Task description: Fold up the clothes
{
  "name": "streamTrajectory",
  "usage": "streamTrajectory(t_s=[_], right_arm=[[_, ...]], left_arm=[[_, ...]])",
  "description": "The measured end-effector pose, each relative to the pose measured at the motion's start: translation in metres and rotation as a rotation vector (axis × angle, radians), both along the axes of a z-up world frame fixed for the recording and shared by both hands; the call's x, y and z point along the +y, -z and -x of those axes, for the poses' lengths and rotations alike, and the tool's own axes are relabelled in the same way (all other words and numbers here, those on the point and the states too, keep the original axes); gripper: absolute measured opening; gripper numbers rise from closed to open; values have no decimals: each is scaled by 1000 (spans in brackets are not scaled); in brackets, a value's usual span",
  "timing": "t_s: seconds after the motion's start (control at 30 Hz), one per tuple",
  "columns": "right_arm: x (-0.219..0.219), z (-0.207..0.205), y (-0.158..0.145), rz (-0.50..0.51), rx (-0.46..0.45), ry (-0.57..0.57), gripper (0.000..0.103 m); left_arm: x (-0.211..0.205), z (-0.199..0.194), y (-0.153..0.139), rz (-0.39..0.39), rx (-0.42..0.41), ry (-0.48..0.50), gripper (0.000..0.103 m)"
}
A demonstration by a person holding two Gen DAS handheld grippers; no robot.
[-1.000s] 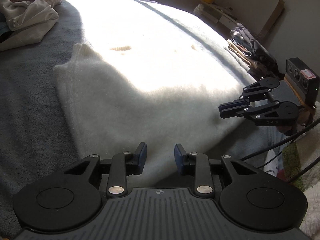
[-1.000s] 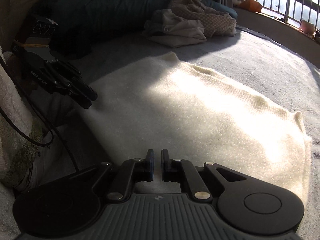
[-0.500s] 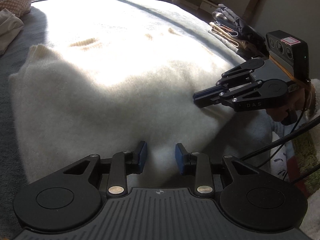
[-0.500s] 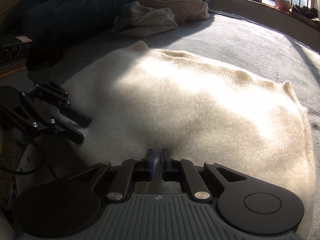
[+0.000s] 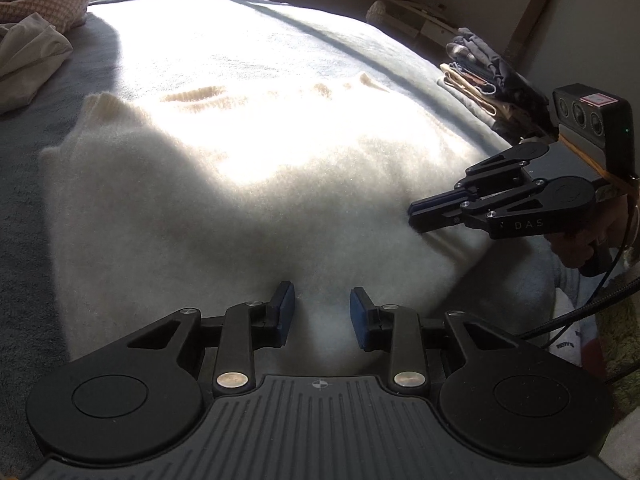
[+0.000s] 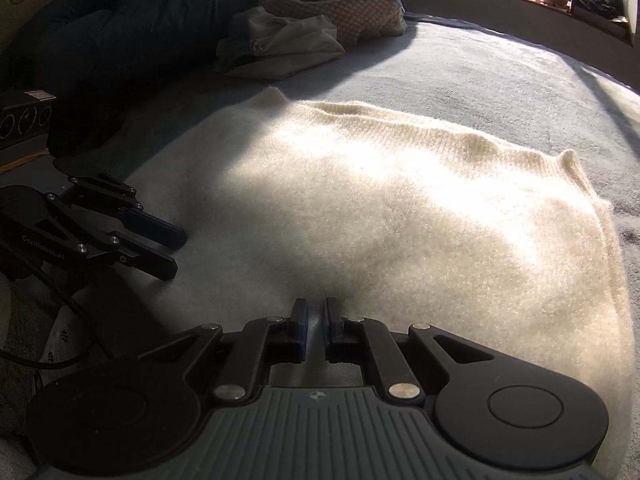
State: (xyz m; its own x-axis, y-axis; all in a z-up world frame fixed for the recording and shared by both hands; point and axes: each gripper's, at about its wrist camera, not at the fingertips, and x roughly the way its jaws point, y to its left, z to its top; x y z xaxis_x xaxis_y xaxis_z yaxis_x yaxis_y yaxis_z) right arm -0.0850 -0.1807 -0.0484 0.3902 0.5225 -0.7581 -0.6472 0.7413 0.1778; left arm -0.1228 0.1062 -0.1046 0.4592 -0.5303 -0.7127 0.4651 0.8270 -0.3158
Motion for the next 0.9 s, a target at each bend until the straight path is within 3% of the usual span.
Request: streamTrajectory(t_s=[0.1,0.23,0.33,0.5,0.63,0.67,0.73,0.8,0.9], right_arm=[[-17,-2,-13,-34,-61,83,7],[-29,-31,7,88,-22,230,6],[-27,-27,12,98,-59,219,6],[-16,-20,13,172,-127,182,6],[-23,-23,8,131,-82,212,6],[-24,-26,4,126,-73,215,6],[-29,-28,-6,125,-103,252,6],[-38,-32,-11,137,-144,301,6],[-55,-46,3,185,-92,399,6]], left_arm=[[1,0,0,2,0,-2,31],[3,-1,0,22,12,-10,31],[9,-6,-4,55,40,-25,31],[27,-11,-21,102,-22,-106,34],[41,-24,-2,3,-4,-254,33],[47,-24,2,37,2,-267,32],[55,-23,4,79,5,-286,32],[53,-21,3,65,-8,-282,32],[49,-18,2,44,-26,-276,32]])
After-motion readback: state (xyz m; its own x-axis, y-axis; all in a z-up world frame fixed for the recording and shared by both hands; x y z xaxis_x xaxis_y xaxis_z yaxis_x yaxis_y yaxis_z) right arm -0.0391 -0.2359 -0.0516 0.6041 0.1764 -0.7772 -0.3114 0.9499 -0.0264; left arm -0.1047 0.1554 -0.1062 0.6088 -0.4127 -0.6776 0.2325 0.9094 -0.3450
